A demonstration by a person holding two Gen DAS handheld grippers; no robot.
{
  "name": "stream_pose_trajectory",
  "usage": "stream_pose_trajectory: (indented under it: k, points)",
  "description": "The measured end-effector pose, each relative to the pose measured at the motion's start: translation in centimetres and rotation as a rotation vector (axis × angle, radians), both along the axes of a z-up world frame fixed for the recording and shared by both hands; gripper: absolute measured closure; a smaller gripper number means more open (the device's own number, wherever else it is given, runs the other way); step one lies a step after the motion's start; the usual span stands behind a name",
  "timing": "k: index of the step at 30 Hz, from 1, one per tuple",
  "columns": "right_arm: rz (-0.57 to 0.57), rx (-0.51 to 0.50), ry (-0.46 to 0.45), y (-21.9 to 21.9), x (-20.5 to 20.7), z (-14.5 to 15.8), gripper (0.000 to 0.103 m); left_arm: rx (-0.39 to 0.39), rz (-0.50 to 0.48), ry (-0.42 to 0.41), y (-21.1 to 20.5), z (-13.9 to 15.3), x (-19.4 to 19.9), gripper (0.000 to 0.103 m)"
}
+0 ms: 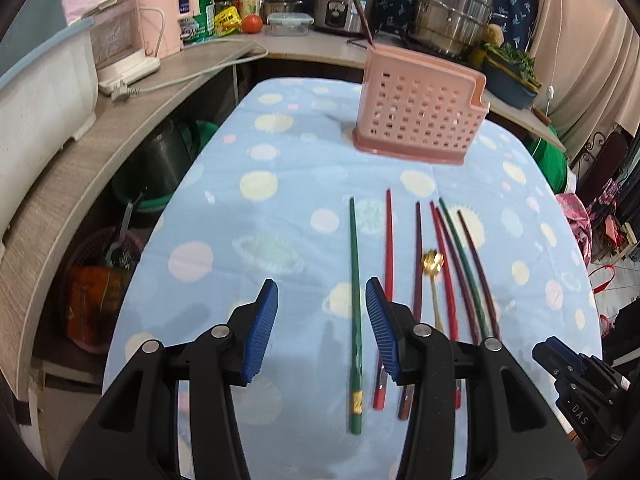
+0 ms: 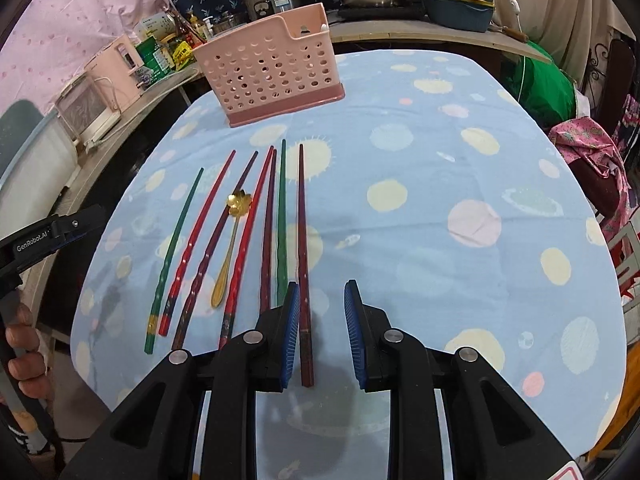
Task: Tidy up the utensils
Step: 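Move both grippers back down to the remaining utensils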
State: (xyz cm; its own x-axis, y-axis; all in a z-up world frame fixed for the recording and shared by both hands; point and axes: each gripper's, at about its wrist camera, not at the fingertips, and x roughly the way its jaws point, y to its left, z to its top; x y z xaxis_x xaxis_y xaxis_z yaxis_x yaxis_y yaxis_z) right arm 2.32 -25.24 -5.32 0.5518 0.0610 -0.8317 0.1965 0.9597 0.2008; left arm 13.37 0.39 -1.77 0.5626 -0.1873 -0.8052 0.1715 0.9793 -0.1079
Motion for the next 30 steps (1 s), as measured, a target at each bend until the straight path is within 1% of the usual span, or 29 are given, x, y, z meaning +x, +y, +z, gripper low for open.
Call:
stream_pose_trajectory:
  k: [3,9,11,15,17,30]
  points:
    - [0.005,0.008,0.021,0.4,-0.8,-0.8,0.080,0.007,-0.005,0.025,0.1,-0.9,-0.9,0.060]
    - [0.019,0.011,0.038,1.1,-1.6,-1.5,0.080,0.014,-0.017,0.067,0.3,-2.6,-2.4,0.059]
    - [0.024,0.008,0.042,1.3,-1.7,-1.6,0.080,0.017,-0.028,0.078,0.2,-3.0,-2.9,0.058]
    - [0.025,0.004,0.048,1.5,-1.9,-2.0,0.080,0.027,-0.046,0.094,0.0,-3.8,-3.9,0.052]
    - [0.024,0.005,0.051,1.5,-2.0,-2.1,0.080,0.026,-0.057,0.102,-0.1,-4.2,-4.4,0.051]
    - [0.029,-0.004,0.065,1.8,-2.1,-2.9,0.082,0.042,-0.097,0.137,-0.9,-5.9,-5.4,0.050]
